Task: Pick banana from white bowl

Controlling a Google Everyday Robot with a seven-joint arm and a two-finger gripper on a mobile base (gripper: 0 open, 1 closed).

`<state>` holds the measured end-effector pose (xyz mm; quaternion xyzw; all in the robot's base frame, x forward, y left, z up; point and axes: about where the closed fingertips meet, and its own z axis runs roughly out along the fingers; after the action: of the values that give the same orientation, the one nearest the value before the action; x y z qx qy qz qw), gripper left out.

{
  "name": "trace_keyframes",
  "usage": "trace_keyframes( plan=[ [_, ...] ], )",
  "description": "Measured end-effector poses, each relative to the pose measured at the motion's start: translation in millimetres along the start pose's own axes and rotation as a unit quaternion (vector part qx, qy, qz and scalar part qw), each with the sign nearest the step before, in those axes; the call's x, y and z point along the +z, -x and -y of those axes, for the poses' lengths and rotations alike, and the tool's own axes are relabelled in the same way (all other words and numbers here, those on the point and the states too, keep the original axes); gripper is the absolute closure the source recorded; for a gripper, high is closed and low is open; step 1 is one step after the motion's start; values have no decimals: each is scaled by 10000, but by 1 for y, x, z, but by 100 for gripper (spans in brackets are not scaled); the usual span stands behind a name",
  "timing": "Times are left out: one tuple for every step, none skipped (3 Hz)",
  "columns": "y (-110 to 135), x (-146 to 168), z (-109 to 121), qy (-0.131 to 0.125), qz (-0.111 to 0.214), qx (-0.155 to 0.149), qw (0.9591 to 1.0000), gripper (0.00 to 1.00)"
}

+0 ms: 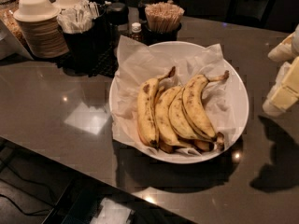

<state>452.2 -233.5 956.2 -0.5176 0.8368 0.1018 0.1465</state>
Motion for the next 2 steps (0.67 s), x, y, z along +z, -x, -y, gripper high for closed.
trace_keyframes(
  plan=[
    [-10,1,36,544,782,1002,9904,0],
    [19,-11,52,577,1407,1061,9827,0]
  ],
)
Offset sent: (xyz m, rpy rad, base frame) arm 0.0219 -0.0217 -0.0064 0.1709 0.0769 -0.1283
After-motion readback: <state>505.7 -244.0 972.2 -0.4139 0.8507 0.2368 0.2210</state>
